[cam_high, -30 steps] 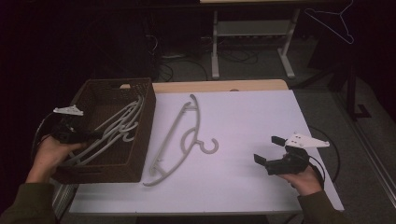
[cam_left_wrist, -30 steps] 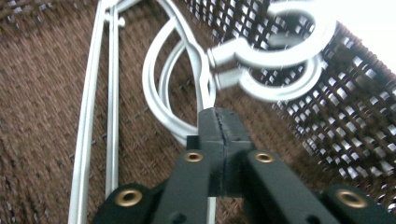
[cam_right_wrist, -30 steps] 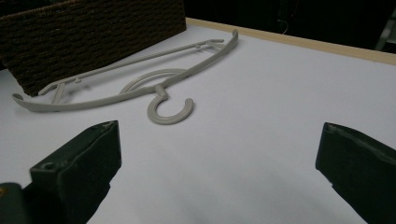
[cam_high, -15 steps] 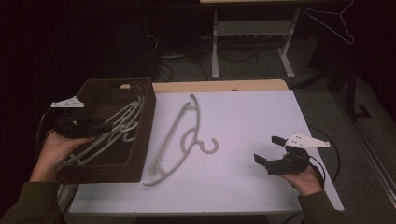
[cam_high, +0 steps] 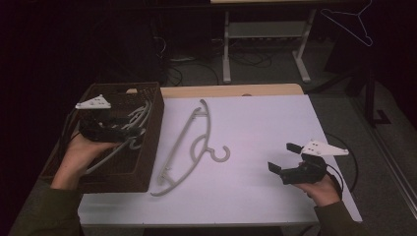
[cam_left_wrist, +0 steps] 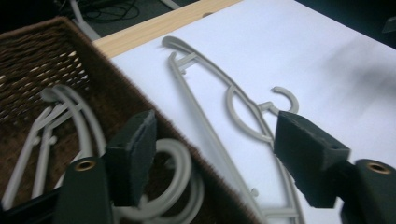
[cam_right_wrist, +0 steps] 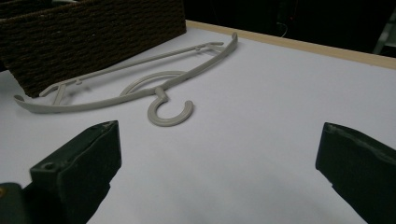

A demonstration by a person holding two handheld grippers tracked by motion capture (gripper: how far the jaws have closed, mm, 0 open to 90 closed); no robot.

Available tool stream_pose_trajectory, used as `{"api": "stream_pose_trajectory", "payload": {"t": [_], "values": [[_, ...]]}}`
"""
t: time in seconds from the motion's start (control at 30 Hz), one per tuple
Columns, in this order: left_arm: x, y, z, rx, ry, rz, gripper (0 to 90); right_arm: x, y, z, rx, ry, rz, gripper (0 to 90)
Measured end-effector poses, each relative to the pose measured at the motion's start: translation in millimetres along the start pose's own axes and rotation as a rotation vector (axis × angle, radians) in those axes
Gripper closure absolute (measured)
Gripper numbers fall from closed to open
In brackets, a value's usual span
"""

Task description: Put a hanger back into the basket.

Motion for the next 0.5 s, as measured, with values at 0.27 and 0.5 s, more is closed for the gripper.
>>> {"api": "stream_pose_trajectory", "payload": {"t": [0.27,0.5], "values": [[-10.8,-19.1,9.5,0.033,-0.014,0.027,26.8,0.4,-0.2,-0.5,-0.001,0.0,0.001,0.0],[-15.8,-34.4,13.3,0.059,-0.03,0.037,24.7,1.1,0.1,-0.1,-0.002,0.003,0.004,0.0]]}}
Point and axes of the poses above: each handheld gripper's, and its own axes: z roughly forward along the jaws, x roughly out of its underside, y roughly to its left, the point moved 10 cm from there along z, roughly forward along the jaws, and after that the axes turned 5 degrees about -x, right-handed, at the moved point
